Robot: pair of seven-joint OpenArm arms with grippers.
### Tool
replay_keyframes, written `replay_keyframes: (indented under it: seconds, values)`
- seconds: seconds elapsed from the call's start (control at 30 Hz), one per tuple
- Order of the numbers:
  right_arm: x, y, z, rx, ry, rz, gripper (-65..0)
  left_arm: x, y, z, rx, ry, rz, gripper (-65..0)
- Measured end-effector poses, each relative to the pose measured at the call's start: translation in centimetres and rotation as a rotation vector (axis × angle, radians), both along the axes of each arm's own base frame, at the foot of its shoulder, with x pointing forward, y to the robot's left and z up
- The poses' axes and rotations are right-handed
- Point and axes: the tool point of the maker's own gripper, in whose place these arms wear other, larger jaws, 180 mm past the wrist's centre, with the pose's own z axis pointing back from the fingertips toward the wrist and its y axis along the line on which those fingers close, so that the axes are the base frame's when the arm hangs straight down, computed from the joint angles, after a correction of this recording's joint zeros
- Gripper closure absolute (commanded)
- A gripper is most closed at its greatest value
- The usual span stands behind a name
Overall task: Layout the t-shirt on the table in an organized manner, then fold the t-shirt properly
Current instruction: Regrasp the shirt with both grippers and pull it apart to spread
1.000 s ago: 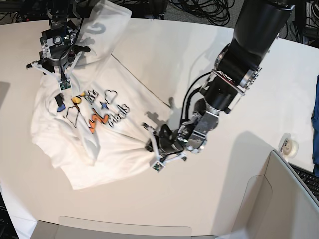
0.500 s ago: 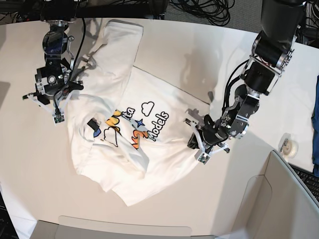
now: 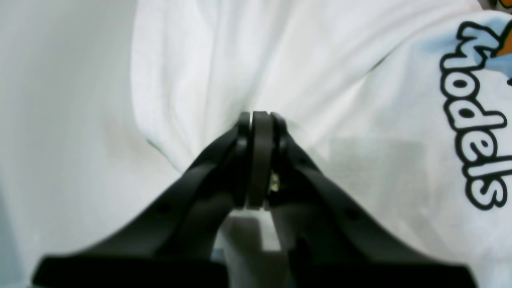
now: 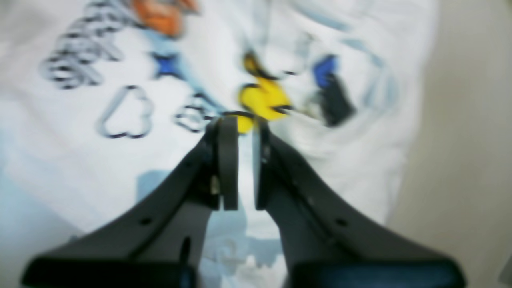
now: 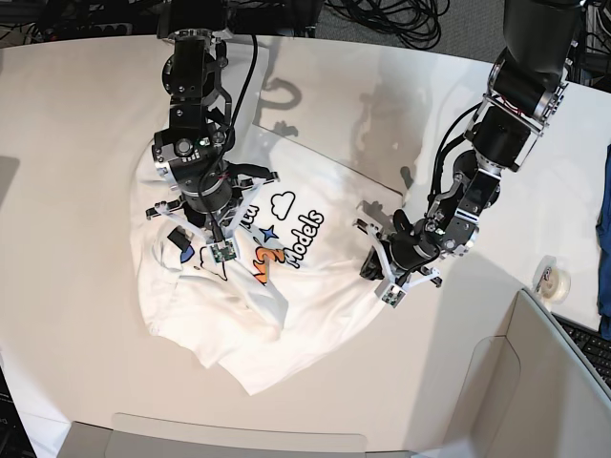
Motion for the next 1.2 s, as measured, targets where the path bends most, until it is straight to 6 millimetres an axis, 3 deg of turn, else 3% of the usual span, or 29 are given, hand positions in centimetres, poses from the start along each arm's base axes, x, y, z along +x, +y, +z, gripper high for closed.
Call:
replay_keyframes:
  seconds: [0.07, 0.2, 0.37, 0.5, 0.63, 0.87, 1.0, 1.2]
  values:
    - [0.3, 0.1, 0.3, -0.021, -0.019, 0.017, -0.8, 0.0, 0.0, 0.0, 0.001, 0.000, 0.000, 0.0]
    - [1.3, -0.7, -0.4, 0.042, -0.034, -0.140, 0.0, 0.0, 0.0, 0.0, 0.001, 0.000, 0.000, 0.0]
    - [2.3, -0.7, -3.7, 0.079, -0.044, -0.226, 0.0, -0.1, 0.0, -0.1, 0.000, 0.001, 0.000, 0.0]
    - [2.2, 1.4, -6.5, 0.210, -0.002, -0.212, 0.0, -0.1, -0.1, -0.1, -0.002, 0.001, -0.001, 0.0]
    - [2.8, 3.3, -7.3, 0.350, -0.013, -0.214, 0.0, -0.2, -0.3, -0.2, 0.001, 0.003, -0.004, 0.0]
    - [1.8, 3.5, -7.9, 0.363, 0.006, -0.212, 0.0, -0.2, -0.4, -0.3, 0.001, 0.003, -0.003, 0.0]
    - [0.2, 1.6, -7.8, 0.326, 0.062, -0.190, 0.0, -0.2, -0.4, -0.3, 0.000, 0.004, -0.006, 0.0]
    - [-2.2, -4.7, -7.5, 0.217, 0.144, -0.253, 0.0, -0.3, -0.6, -0.3, -0.005, 0.006, -0.007, 0.0]
